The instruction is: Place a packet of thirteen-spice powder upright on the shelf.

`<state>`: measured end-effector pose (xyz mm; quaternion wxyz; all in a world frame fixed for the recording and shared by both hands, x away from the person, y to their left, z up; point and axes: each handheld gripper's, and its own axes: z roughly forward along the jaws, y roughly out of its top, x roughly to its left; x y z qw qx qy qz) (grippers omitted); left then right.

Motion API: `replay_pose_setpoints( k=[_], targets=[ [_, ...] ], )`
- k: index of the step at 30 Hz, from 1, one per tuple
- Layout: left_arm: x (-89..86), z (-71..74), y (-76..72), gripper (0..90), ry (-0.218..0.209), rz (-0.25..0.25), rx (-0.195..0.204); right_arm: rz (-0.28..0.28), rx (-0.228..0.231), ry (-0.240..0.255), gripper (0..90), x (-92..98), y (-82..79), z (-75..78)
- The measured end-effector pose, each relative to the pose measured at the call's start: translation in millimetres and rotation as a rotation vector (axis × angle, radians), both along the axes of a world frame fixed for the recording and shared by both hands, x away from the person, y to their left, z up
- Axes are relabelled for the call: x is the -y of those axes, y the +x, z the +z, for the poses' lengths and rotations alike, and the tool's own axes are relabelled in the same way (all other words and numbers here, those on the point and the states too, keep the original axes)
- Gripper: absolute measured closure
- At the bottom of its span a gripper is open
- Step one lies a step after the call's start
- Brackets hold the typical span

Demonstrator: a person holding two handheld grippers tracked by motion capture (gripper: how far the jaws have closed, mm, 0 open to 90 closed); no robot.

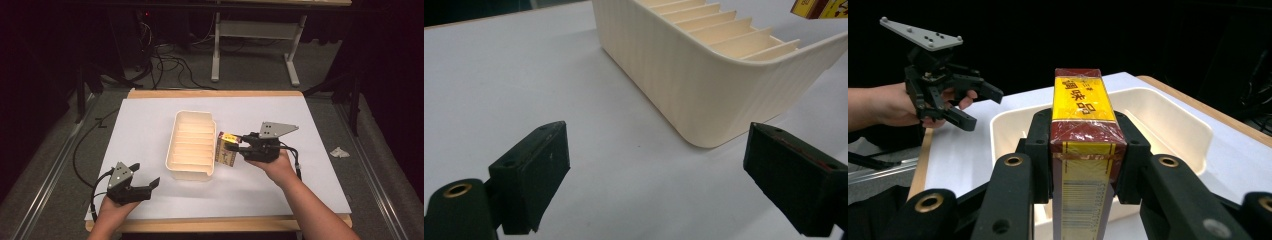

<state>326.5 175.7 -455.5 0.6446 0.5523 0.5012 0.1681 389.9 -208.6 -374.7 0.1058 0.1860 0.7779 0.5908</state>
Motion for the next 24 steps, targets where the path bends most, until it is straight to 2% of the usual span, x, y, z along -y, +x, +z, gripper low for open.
replay_pose_setpoints(
  k=[12, 24],
  targets=[
    [0.2, 0.4, -0.7, 12.0, -0.002, -0.002, -0.001, 0.046, 0.013, -0.010, 68.7, -21.6, 1.7, 3.4],
    [-0.7, 0.6, -0.8, 12.0, -0.006, -0.002, -0.003, 0.081, 0.000, -0.031, 68.8, -38.3, 10.7, -2.0]
  ],
)
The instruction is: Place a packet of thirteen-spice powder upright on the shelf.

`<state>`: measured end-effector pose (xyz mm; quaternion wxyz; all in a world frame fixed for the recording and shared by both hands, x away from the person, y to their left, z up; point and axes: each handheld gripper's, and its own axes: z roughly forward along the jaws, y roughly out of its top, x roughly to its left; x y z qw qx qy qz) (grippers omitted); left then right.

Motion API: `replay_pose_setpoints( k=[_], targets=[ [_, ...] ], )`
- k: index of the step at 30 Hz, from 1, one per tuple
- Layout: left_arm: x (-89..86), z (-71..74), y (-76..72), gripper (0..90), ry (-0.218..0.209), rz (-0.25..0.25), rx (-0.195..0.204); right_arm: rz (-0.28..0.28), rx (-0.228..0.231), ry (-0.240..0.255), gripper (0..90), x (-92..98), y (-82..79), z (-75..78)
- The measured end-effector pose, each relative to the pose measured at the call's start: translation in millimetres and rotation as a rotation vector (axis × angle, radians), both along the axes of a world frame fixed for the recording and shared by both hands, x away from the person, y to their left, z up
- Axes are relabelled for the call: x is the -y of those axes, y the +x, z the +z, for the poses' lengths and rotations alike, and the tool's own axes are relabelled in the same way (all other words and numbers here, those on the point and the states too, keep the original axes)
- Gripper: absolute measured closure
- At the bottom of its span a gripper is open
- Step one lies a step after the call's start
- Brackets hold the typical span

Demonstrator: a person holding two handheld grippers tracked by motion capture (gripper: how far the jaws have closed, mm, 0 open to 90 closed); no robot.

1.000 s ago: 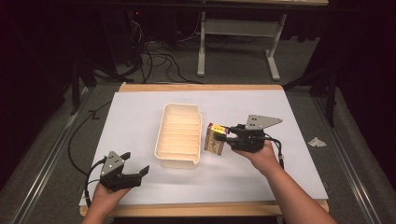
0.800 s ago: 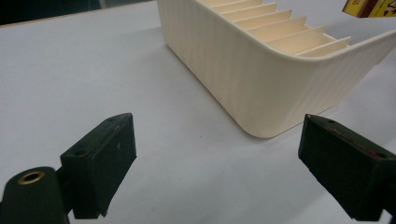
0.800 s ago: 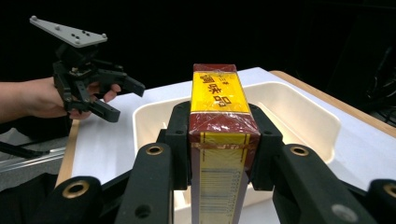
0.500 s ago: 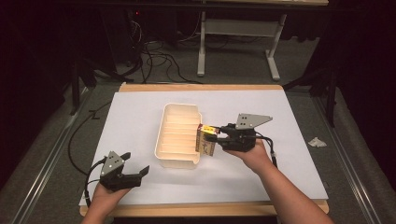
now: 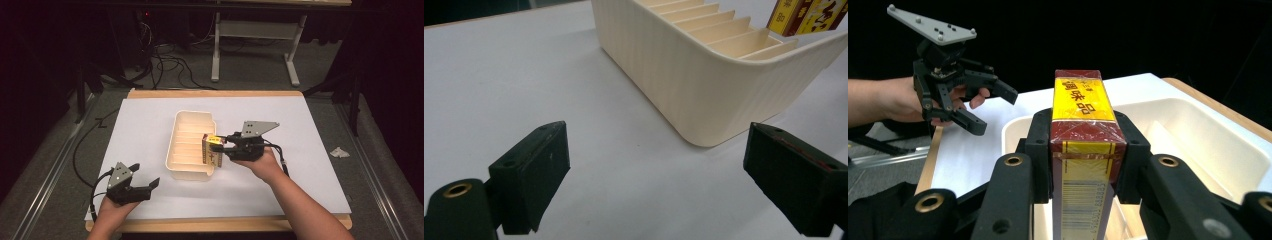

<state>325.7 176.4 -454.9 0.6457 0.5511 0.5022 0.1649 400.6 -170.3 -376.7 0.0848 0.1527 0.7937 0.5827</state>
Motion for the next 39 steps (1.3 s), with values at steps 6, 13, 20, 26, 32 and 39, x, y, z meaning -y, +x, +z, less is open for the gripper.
replay_pose_setpoints(
  k=[6, 13, 20, 26, 32, 39],
  targets=[
    [-0.6, -0.3, -0.1, 12.0, 0.000, -0.002, -0.004, 0.031, 0.007, -0.003, 68.8, -7.9, 6.7, -1.4],
    [-0.6, -0.2, -0.3, 11.9, -0.005, 0.001, -0.004, 0.061, 0.015, -0.007, 68.7, -14.7, 12.9, -2.4],
    [-0.9, -0.6, -0.1, 11.9, -0.002, 0.000, -0.006, 0.078, 0.008, -0.006, 68.7, -19.0, 16.9, -4.5],
    [-1.0, -0.6, -0.1, 11.9, -0.004, -0.001, -0.008, 0.087, 0.012, -0.012, 68.7, -23.0, 19.4, -4.8],
    [-1.2, -0.8, 0.2, 12.0, -0.006, 0.001, -0.008, 0.093, 0.011, -0.009, 68.7, -28.5, 21.4, -6.3],
    [-1.3, -0.6, -0.1, 12.0, -0.007, 0.000, -0.008, 0.098, 0.022, -0.018, 68.6, -34.8, 22.5, -10.8]
  ],
)
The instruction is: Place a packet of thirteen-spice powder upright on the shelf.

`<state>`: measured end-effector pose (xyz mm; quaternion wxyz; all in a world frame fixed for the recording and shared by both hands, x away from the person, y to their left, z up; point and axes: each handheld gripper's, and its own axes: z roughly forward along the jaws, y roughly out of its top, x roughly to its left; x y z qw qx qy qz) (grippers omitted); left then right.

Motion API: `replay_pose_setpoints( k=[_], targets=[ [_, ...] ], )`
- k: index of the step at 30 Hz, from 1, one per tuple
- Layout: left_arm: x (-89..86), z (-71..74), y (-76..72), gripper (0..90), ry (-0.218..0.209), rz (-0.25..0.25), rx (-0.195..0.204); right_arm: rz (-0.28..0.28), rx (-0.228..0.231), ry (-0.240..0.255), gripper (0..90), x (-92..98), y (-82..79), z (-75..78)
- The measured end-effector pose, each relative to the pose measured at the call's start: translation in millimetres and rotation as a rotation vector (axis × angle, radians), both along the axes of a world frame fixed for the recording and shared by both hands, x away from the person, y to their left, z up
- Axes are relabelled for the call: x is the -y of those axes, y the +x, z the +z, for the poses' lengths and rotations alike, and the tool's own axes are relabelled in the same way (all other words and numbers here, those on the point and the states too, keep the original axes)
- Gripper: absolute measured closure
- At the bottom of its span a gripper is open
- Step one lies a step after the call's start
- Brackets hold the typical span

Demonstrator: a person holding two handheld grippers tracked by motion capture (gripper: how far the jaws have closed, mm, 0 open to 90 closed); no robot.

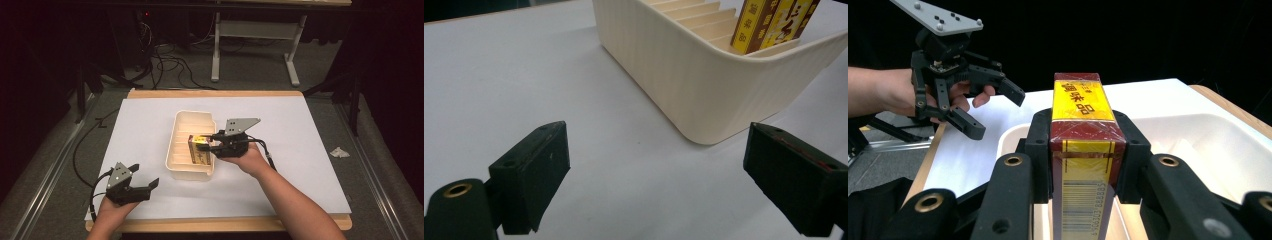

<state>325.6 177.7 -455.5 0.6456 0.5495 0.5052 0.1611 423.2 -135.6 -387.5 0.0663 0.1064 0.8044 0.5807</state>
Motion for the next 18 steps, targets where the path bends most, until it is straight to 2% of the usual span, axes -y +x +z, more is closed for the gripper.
replay_pose_setpoints(
  k=[5, 18],
  targets=[
    [0.1, 0.0, -0.2, 12.0, 0.003, -0.001, 0.001, 0.006, 0.020, -0.005, 68.3, -6.4, -0.3, -3.4],
    [0.7, -0.1, -0.7, 12.1, 0.005, -0.005, -0.002, -0.002, 0.025, 0.006, 68.5, -17.5, 0.2, -8.3]
  ],
)
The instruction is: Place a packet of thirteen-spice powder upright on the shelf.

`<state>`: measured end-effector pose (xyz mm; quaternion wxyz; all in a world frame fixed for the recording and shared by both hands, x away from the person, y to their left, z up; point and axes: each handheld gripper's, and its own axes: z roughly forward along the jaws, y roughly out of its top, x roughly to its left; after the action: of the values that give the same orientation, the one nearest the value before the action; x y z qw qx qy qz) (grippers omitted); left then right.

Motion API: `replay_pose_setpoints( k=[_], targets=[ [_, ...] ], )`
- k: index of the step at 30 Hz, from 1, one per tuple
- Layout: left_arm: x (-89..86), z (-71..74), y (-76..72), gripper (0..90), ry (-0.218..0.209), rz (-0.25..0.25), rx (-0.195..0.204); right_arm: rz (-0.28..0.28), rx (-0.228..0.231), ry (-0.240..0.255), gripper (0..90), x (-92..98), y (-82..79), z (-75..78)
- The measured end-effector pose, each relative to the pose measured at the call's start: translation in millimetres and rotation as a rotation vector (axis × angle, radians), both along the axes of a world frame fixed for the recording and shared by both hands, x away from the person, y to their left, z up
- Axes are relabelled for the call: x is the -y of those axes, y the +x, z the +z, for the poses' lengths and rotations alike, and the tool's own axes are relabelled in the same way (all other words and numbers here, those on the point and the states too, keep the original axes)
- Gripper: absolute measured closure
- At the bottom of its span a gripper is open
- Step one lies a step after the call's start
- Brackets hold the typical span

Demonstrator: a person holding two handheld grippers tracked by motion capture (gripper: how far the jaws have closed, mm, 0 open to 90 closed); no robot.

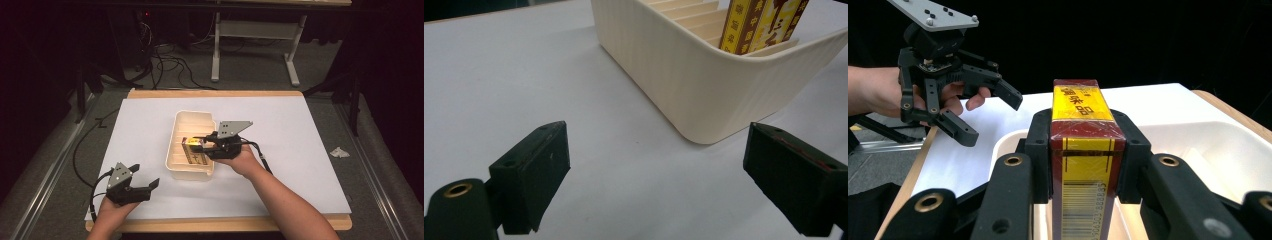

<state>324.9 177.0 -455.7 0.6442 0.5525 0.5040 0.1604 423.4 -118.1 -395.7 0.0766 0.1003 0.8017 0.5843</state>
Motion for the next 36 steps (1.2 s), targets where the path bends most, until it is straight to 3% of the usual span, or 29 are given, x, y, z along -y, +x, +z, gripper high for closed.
replay_pose_setpoints(
  k=[6, 14, 21, 36],
  targets=[
    [0.9, -0.2, -0.1, 12.2, -0.004, 0.001, 0.000, 0.002, 0.018, 0.021, 68.5, -4.2, -2.1, 1.0],
    [1.1, -0.8, -0.2, 12.2, 0.002, -0.003, -0.001, -0.006, -0.012, 0.036, 67.7, -0.2, 1.0, -5.9],
    [1.6, -0.9, -0.4, 12.2, 0.003, -0.006, -0.004, 0.003, -0.020, -0.015, 65.5, -3.3, -0.9, -13.7],
    [1.5, -1.8, -1.0, 12.2, 0.007, -0.006, -0.009, -0.022, -0.065, -0.034, 63.4, 0.7, -0.9, -26.7]
  ],
)
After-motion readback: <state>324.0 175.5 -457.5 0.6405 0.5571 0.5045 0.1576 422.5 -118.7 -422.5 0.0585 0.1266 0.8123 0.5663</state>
